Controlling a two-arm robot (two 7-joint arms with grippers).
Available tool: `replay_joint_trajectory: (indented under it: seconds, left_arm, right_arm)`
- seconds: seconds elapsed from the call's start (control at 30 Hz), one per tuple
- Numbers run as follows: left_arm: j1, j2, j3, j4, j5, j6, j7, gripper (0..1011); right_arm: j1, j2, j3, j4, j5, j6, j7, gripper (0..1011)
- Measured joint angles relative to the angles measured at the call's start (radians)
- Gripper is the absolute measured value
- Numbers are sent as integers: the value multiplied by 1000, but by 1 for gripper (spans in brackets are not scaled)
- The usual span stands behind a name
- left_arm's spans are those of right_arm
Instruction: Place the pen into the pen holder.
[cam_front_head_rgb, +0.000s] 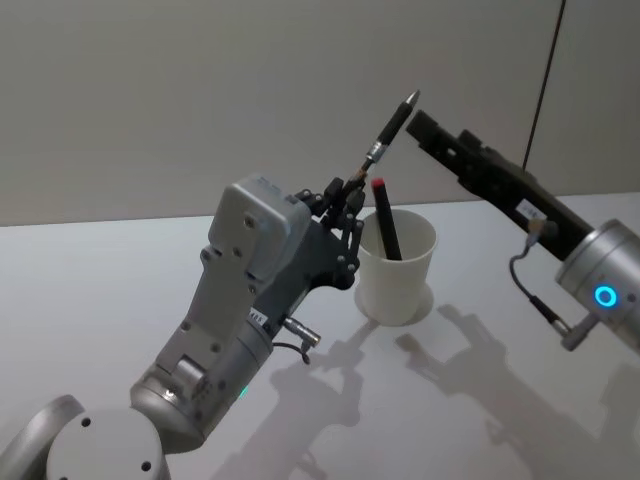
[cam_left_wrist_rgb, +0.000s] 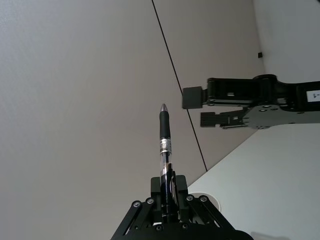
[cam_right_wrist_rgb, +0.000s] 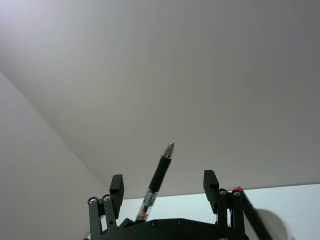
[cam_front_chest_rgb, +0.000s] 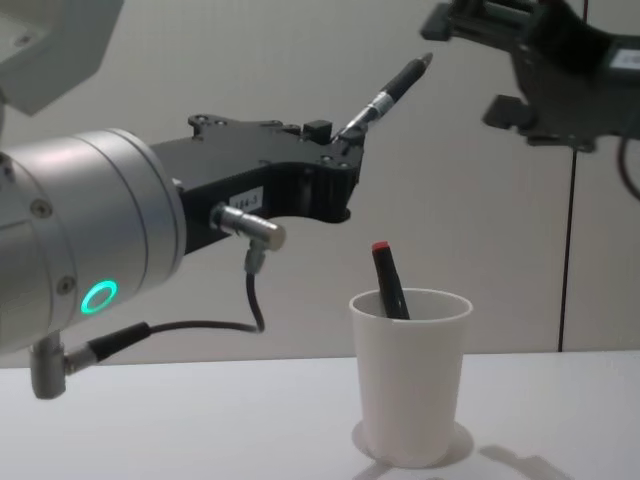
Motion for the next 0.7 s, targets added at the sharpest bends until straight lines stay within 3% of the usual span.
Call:
replay_joint_trajectory:
  seconds: [0.37,0.7]
  left_arm:
    - [11,6,-3,-12,1,9,-10,177]
    - [21,7,-4,-23,13,23,-10,177]
  right_arm:
    - [38,-25,-32,40,39,57,14,1001]
    - [48,-30,-46,71,78,71,9,1001]
